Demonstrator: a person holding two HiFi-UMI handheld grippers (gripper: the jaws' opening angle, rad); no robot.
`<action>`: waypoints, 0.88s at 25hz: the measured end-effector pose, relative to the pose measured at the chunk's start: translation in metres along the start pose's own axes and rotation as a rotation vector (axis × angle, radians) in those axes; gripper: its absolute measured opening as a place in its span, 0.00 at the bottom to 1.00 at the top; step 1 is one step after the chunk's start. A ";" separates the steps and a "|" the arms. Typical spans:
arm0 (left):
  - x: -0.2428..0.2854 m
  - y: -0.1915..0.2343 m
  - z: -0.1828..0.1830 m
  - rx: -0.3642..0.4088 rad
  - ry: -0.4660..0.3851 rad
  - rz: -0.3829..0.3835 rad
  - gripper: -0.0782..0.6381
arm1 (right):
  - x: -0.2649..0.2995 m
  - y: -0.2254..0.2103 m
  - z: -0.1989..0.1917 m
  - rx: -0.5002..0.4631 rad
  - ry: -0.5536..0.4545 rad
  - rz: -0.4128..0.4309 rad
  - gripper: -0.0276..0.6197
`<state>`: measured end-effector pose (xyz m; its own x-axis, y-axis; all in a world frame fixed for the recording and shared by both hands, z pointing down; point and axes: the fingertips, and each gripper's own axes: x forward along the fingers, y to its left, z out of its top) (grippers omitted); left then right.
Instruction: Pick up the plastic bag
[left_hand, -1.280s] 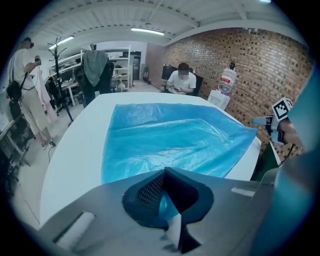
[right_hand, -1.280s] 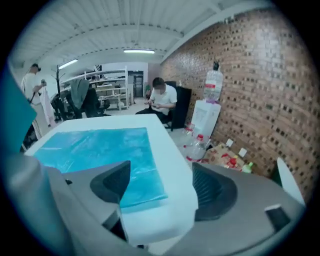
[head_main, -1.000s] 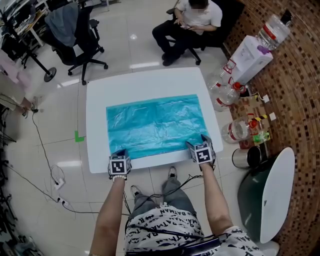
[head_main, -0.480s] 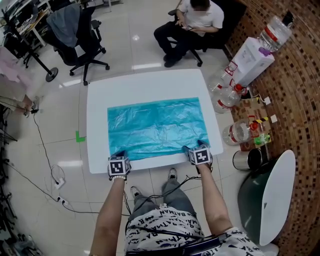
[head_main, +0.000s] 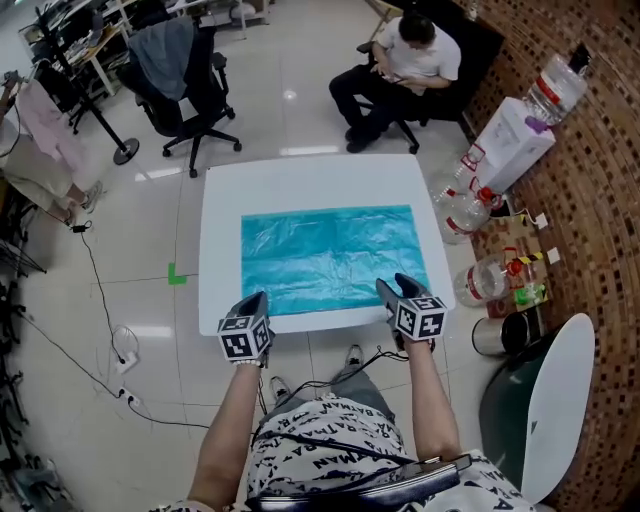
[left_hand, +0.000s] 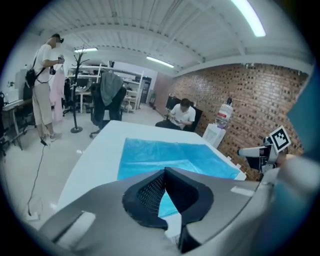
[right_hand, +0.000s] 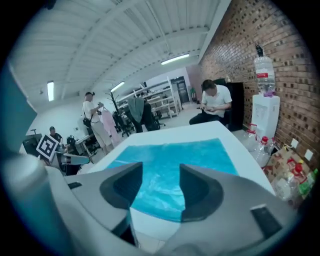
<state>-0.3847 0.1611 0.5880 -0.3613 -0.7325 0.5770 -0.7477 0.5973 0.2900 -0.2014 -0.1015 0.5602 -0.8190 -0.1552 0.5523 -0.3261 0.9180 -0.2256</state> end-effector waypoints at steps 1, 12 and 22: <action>-0.008 -0.005 0.012 0.004 -0.034 -0.010 0.11 | -0.007 0.012 0.012 -0.007 -0.038 0.007 0.37; -0.071 -0.064 0.103 0.078 -0.263 -0.137 0.11 | -0.049 0.099 0.094 -0.041 -0.258 0.074 0.05; -0.076 -0.075 0.099 0.121 -0.261 -0.132 0.11 | -0.065 0.105 0.096 -0.178 -0.266 0.014 0.04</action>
<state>-0.3559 0.1399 0.4468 -0.3755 -0.8697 0.3204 -0.8529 0.4596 0.2477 -0.2275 -0.0296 0.4234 -0.9251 -0.2106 0.3159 -0.2455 0.9665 -0.0744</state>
